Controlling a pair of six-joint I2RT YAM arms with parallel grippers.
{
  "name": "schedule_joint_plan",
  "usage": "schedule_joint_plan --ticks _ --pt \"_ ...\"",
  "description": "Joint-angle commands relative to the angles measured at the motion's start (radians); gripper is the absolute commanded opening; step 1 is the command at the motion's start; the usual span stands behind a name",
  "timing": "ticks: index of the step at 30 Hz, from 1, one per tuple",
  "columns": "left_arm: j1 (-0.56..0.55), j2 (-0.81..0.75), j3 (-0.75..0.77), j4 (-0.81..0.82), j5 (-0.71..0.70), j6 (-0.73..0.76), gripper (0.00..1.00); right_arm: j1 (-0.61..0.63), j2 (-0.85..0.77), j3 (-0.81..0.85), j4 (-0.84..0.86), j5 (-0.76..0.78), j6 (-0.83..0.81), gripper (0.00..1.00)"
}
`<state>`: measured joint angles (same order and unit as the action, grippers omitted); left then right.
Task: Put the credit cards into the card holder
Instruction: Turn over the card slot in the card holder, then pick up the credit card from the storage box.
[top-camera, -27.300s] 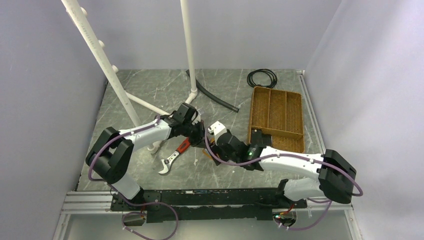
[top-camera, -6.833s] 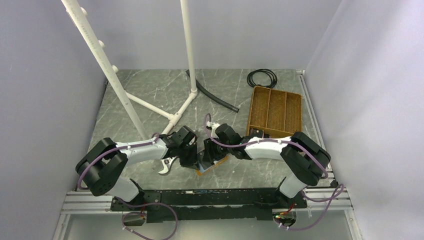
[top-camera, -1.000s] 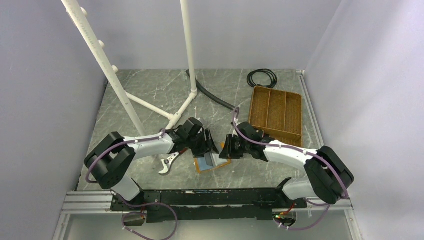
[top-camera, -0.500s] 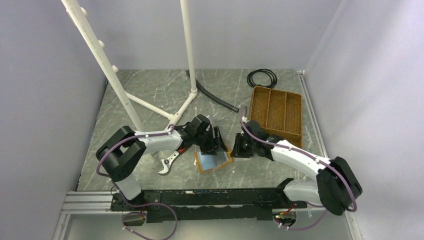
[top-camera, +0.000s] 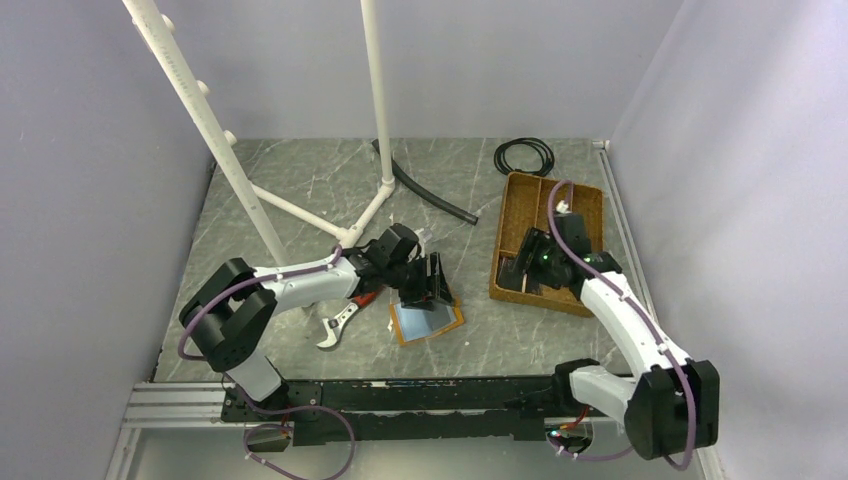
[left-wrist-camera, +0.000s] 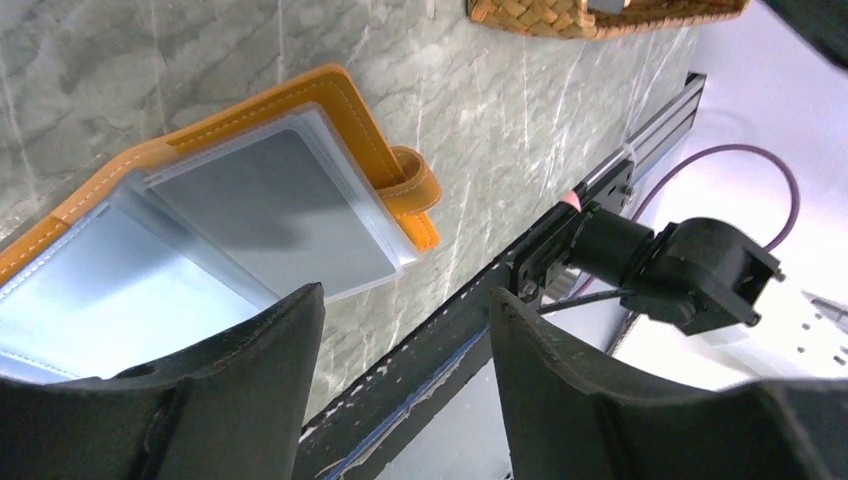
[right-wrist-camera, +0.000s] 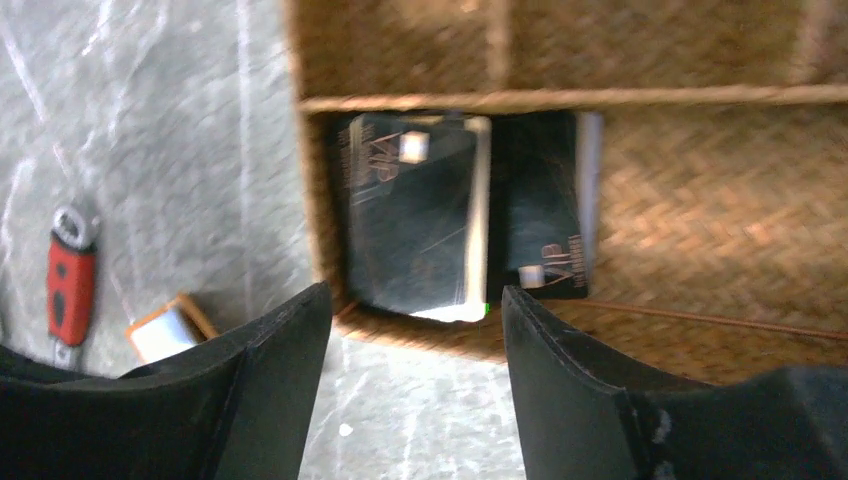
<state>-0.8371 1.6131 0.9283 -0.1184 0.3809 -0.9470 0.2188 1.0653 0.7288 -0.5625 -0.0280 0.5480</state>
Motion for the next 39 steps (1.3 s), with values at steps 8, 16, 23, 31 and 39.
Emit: schedule_joint_plan --ticks 8,16,23,31,39 --pt "0.001 -0.072 0.045 -0.090 0.055 0.093 0.69 -0.108 0.135 -0.012 0.099 -0.068 -0.097 0.83" --pt "0.000 -0.112 0.035 -0.125 0.047 0.108 0.70 -0.110 0.214 -0.030 0.145 -0.055 -0.106 0.73" --pt "0.000 -0.106 0.046 -0.126 0.052 0.113 0.70 -0.121 0.191 -0.044 0.129 -0.021 -0.087 0.40" --pt "0.001 -0.107 0.047 -0.133 0.056 0.117 0.70 -0.139 0.168 -0.047 0.120 -0.027 -0.071 0.35" --pt "0.000 -0.111 0.053 -0.134 0.061 0.117 0.70 -0.171 0.199 -0.067 0.225 -0.145 -0.087 0.64"
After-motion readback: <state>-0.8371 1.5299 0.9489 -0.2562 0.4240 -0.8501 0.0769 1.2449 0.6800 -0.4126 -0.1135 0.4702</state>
